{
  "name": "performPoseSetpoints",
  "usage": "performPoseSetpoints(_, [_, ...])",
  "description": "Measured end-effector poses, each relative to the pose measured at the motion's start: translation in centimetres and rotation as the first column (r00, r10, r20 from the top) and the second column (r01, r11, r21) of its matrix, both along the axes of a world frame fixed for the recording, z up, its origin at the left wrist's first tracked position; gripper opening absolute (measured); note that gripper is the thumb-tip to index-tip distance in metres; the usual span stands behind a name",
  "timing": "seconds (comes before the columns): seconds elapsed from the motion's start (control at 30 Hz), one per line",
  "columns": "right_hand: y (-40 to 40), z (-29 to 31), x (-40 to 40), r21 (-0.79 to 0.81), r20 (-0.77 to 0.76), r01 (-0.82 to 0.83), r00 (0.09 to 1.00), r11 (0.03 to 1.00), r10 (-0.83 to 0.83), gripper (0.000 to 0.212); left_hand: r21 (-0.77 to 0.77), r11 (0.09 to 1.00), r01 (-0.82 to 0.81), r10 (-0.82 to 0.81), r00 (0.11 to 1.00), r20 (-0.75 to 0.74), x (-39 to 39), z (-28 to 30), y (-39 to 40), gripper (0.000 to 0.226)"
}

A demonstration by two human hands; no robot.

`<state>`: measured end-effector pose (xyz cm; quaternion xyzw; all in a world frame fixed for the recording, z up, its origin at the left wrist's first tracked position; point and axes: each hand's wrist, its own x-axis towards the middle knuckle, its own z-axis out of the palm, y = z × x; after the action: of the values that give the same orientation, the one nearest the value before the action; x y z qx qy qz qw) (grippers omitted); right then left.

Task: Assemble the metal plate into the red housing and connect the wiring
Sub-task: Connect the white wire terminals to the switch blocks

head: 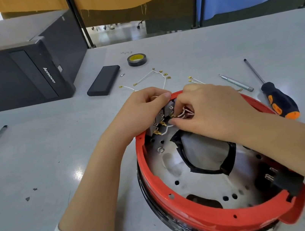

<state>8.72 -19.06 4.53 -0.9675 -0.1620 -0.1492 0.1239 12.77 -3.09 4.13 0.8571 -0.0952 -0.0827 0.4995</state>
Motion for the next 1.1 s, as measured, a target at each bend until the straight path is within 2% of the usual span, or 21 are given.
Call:
performPoseSetpoints(0.17, [-0.34, -0.35, 0.66, 0.056, -0.034, -0.012, 0.999, 0.998, 0.014, 0.021, 0.008, 1.0, 0.007, -0.007, 1.0, -0.001, -0.11, 0.11, 0.05, 0.019])
performPoseSetpoints(0.37, [-0.95, -0.28, 0.78, 0.211, -0.119, -0.081, 0.987, 0.974, 0.108, 0.025, 0.004, 1.0, 0.013, -0.013, 1.0, 0.003, -0.22, 0.2, 0.01, 0.02])
performPoseSetpoints(1.1, [-0.69, -0.17, 1.03, 0.227, -0.178, -0.058, 0.979, 0.972, 0.099, 0.027, -0.018, 1.0, 0.018, -0.018, 1.0, -0.006, 0.1, -0.1, 0.02, 0.02])
